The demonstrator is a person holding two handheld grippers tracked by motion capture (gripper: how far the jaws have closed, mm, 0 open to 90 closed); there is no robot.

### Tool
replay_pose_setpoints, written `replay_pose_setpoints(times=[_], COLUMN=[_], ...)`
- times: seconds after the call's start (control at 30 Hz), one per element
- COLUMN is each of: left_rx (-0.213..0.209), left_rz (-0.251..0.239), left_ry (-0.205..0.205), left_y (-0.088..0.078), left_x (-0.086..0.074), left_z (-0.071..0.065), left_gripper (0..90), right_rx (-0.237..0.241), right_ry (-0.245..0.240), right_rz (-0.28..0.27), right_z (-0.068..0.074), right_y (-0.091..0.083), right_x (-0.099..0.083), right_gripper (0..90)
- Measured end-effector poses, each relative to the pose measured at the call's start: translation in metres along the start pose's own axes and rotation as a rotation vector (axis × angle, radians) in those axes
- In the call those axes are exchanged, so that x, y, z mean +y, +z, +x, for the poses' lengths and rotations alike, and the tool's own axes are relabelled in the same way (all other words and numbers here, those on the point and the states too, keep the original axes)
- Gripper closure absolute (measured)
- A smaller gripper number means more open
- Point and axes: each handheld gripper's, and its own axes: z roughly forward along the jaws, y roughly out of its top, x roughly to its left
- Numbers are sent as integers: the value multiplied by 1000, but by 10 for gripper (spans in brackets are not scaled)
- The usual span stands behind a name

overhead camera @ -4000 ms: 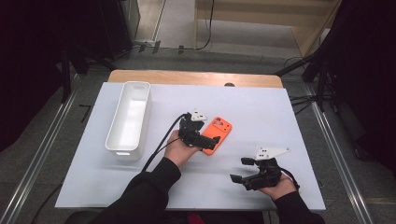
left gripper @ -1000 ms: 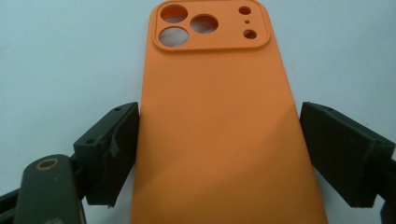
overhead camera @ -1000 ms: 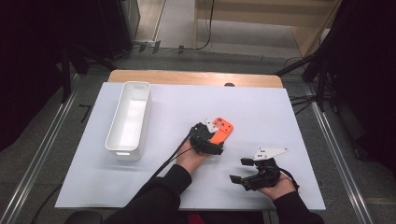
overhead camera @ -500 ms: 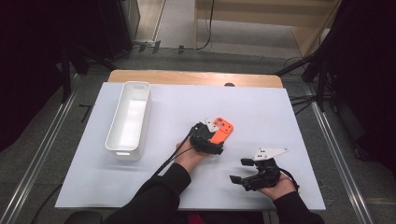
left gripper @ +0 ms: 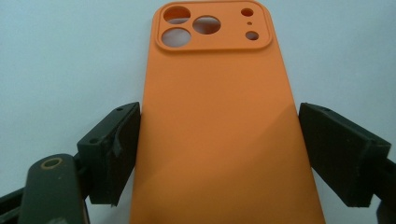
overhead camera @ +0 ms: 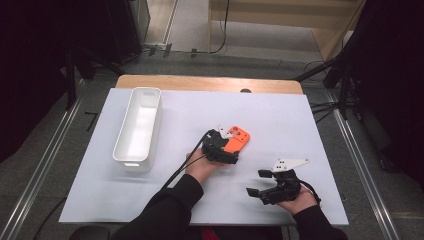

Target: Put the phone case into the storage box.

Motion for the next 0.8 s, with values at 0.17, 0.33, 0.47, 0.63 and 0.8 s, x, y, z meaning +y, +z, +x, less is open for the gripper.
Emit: replay_pose_setpoints(times=[0.17,0.33,0.47,0.63,0.8], left_rx=[-17,-45,-87,-141,-194], left_rz=[-15,-36,-45,-48,-54], left_ry=[-1,-23,-56,-87,-116], left_y=[-6,-13,-18,-25,-32], left_x=[4,8,10,14,16], left_z=[0,3,7,11,13], left_gripper=[163,162,162,162,162], right_rx=[-1,-2,-2,-3,-3], right_ry=[1,2,3,2,4], right_rz=[0,-3,-3,-6,-5], right_z=[0,0,-1,-1,-1], right_y=[0,0,-1,-1,-1], right_x=[0,0,0,0,0], right_gripper=[136,135,135,135,136])
